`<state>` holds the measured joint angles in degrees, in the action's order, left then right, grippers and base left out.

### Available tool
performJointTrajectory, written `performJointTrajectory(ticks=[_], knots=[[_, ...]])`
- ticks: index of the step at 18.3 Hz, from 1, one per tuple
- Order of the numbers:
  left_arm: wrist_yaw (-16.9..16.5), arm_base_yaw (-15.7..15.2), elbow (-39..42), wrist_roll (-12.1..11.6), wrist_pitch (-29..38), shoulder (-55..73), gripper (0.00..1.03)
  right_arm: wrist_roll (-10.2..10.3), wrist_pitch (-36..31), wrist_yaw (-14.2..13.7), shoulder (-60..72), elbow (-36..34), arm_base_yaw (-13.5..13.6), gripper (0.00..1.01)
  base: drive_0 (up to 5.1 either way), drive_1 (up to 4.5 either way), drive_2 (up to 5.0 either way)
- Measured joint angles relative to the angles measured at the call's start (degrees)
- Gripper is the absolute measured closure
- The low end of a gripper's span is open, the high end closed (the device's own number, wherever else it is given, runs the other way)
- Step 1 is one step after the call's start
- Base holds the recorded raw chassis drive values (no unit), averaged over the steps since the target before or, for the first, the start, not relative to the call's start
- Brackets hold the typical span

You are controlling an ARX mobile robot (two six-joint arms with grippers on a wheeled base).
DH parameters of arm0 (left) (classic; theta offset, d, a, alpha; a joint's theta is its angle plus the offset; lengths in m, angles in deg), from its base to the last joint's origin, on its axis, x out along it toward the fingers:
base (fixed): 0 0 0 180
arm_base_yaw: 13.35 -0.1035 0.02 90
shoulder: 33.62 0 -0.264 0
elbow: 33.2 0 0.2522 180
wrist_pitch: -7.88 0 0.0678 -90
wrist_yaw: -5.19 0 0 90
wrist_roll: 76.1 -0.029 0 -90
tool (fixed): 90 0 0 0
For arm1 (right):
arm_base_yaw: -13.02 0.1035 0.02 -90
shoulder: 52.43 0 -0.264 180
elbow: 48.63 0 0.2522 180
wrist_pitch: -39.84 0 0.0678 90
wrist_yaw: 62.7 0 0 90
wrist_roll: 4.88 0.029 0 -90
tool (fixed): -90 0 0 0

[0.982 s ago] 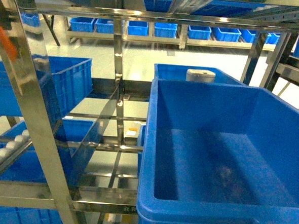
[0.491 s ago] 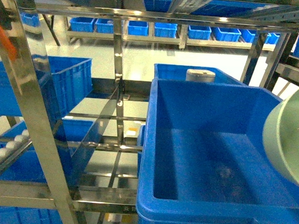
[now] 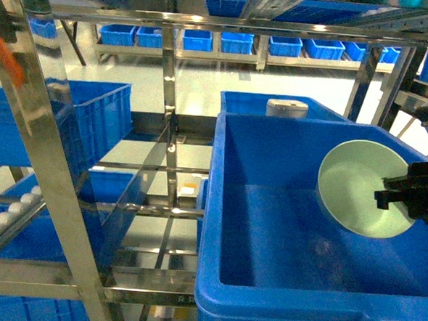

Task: Place green bowl on second shelf with right arm

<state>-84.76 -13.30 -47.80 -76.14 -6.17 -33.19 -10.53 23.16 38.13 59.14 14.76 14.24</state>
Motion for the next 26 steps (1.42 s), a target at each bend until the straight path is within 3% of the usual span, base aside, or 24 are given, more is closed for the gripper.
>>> performJointTrajectory(ticks=[3, 5, 9, 12, 15, 17, 20, 23, 25, 26], knots=[[0.00, 0.00, 0.00, 0.00, 0.00, 0.00, 0.05, 0.55, 3.50, -0.46, 6.38, 8.17, 1.27, 0.95, 0.0, 4.33, -4.3], [0.00, 0.00, 0.00, 0.00, 0.02, 0.00, 0.05, 1.49, 4.59, -0.39, 6.69, 9.90, 1.88, 0.81, 0.0, 2.17, -2.2], [0.00, 0.00, 0.00, 0.00, 0.02, 0.00, 0.05, 1.60, 3.93, -0.39, 6.69, 10.10, 2.34, 0.70, 0.0, 0.00, 0.0], [0.00, 0.00, 0.00, 0.00, 0.02, 0.00, 0.05, 1.86, 2.27, -0.37, 5.51, 6.60, 2.47, 0.34, 0.0, 0.00, 0.0], [0.00, 0.00, 0.00, 0.00, 0.02, 0.00, 0.05, 2.01, -2.62, 0.09, -1.66, -2.56, 2.54, 0.01, 0.0, 0.00, 0.0], [0.00, 0.00, 0.00, 0.00, 0.02, 0.00, 0.05, 1.51, -5.79, 0.13, -10.29, -10.51, 2.56, 0.03, 0.0, 0.00, 0.0], [0.00, 0.00, 0.00, 0.00, 0.00, 0.00, 0.05, 0.87, -2.12, 0.94, -25.57, -23.80, 1.14, 0.03, 0.0, 0.00, 0.0], [0.00, 0.00, 0.00, 0.00, 0.02, 0.00, 0.05, -0.20, 11.13, 4.59, -49.46, -32.06, -3.93, 0.03, 0.0, 0.00, 0.0], [0.00, 0.00, 0.00, 0.00, 0.02, 0.00, 0.05, -0.17, 23.78, 8.79, -67.41, -31.95, -9.88, 0.03, 0.0, 0.00, 0.0], [0.00, 0.00, 0.00, 0.00, 0.02, 0.00, 0.05, -0.13, 25.81, 8.85, -72.63, -31.95, -11.93, 0.03, 0.0, 0.00, 0.0]])
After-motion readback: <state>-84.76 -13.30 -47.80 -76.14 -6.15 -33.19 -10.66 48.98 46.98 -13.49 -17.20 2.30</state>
